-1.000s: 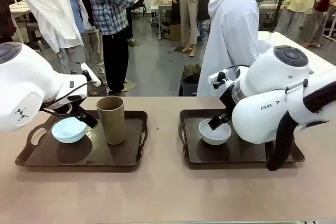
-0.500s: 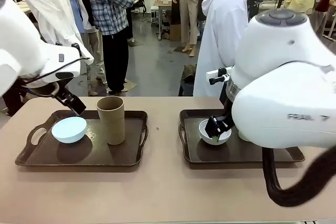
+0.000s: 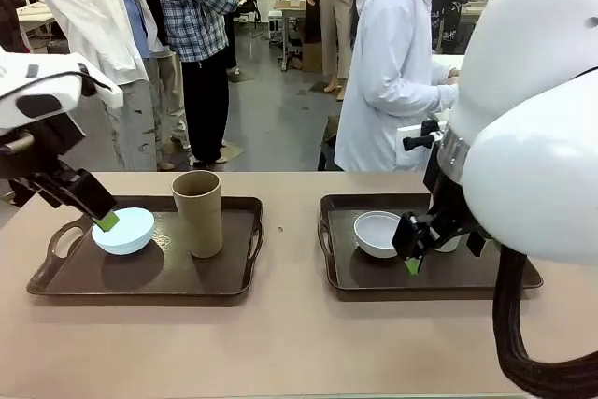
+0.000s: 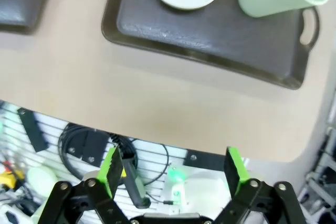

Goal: Set up a tray with a mat and arrange the tableware.
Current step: Pick up the Picnic Bowl and Reusable plastic cup from the Handle tray in front of the human's position and hold them in the air.

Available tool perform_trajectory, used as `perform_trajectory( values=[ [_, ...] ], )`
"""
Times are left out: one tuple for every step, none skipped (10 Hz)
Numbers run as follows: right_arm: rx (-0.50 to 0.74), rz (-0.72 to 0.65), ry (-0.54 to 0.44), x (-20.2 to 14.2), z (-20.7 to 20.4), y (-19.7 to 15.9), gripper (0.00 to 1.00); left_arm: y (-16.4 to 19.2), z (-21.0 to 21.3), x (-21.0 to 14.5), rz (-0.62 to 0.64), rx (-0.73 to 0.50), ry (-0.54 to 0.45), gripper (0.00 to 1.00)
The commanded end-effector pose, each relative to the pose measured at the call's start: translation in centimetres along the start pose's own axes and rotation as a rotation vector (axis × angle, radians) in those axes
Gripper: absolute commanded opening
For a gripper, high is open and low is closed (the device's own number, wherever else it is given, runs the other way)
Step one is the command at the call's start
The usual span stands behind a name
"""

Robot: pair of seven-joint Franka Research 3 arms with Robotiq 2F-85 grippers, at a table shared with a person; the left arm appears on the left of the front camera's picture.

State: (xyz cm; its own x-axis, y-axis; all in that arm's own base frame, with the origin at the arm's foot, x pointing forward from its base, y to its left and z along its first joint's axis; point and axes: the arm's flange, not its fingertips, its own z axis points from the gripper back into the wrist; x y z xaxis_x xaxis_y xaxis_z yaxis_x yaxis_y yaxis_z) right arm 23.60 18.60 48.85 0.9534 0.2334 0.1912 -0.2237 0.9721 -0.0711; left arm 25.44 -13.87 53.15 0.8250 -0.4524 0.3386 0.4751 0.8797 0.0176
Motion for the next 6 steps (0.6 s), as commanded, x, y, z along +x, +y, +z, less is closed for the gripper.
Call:
perform_trajectory(
  values=[
    [0.189,-0.013,-0.035,-1.1,-2.5,-5.6,1.00,3.5,-3.4,-2.3,-0.003,-0.178,-0.008,1.00],
    [0.274,-0.023,-0.068,-1.1,-2.7,-7.9,1.00,5.5,-4.0,-1.6,-0.019,-0.319,-0.050,1.00],
    [0.354,-0.045,-0.100,-1.1,-3.0,-10.7,1.00,7.6,-4.9,-1.0,0.013,-0.405,-0.050,1.00],
    [0.438,-0.062,-0.145,-1.6,-3.1,-13.3,1.00,9.5,-5.6,-0.6,0.036,-0.480,-0.061,1.00],
    [0.501,-0.092,-0.190,-2.1,-3.2,-16.0,1.00,11.8,-6.5,-0.2,0.050,-0.585,-0.093,1.00],
    [0.573,-0.161,-0.206,-3.1,-4.0,-18.0,1.00,14.4,-6.9,-1.1,0.096,-0.706,-0.132,1.00]
  ],
)
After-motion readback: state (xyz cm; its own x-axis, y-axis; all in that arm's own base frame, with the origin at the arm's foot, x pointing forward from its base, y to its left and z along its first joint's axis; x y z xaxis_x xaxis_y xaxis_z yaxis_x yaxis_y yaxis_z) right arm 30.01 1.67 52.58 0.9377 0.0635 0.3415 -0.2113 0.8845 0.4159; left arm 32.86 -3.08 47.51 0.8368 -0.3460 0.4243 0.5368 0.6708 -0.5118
